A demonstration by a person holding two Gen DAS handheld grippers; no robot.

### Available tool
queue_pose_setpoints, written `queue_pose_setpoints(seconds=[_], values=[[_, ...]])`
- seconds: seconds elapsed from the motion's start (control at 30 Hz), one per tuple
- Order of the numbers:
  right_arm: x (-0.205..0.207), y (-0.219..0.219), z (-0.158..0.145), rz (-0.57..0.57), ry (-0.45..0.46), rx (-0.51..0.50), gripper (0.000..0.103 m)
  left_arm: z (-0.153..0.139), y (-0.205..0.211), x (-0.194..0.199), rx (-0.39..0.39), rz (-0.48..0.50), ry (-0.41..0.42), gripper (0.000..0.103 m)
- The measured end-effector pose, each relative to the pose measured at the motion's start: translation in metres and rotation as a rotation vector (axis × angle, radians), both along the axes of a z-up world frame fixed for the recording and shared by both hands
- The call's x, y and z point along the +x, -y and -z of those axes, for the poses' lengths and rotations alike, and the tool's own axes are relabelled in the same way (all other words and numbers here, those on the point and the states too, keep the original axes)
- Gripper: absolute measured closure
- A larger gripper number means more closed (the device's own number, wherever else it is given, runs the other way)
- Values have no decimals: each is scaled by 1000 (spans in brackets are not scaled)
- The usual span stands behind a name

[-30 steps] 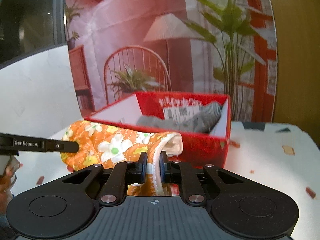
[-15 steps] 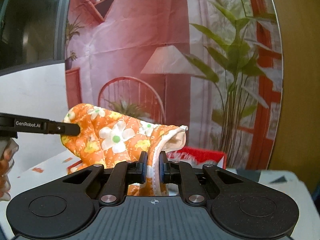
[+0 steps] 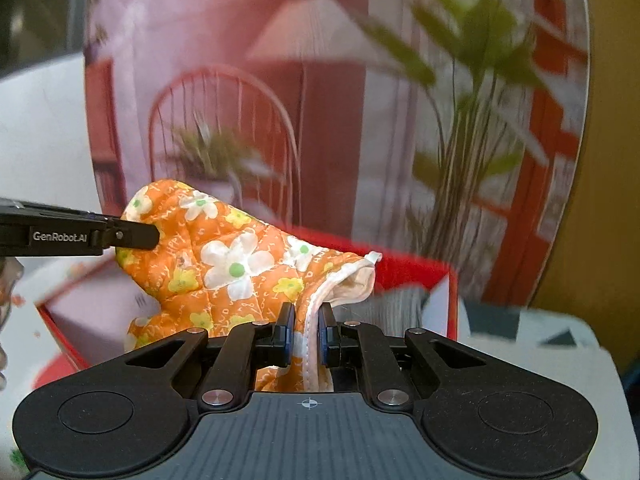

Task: Organize soft objects
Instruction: 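Carry the orange cloth over the red box with both grippers and lower it, then open both grippers to drop the orange cloth into the box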

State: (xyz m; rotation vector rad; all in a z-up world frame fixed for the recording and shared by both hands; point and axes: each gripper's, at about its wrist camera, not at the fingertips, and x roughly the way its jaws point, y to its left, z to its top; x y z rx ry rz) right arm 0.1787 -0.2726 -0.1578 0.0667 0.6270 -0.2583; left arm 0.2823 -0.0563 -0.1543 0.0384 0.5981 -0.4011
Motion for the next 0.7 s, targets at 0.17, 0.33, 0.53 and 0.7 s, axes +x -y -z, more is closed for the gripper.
queue_pose_setpoints(seconds=[0.17,0.33,0.53,0.7], values=[[11,7,21,29,-131,64,92,22,4,11,44,36,-106,89],[15,8,32,26,-201,119,91,35,9,18,80,63,-166,89],[16,7,31,27,-226,135,90,35,11,21,93,68,-176,89],[13,7,28,43,-212,124,79,30,12,17,99,79,-149,77]])
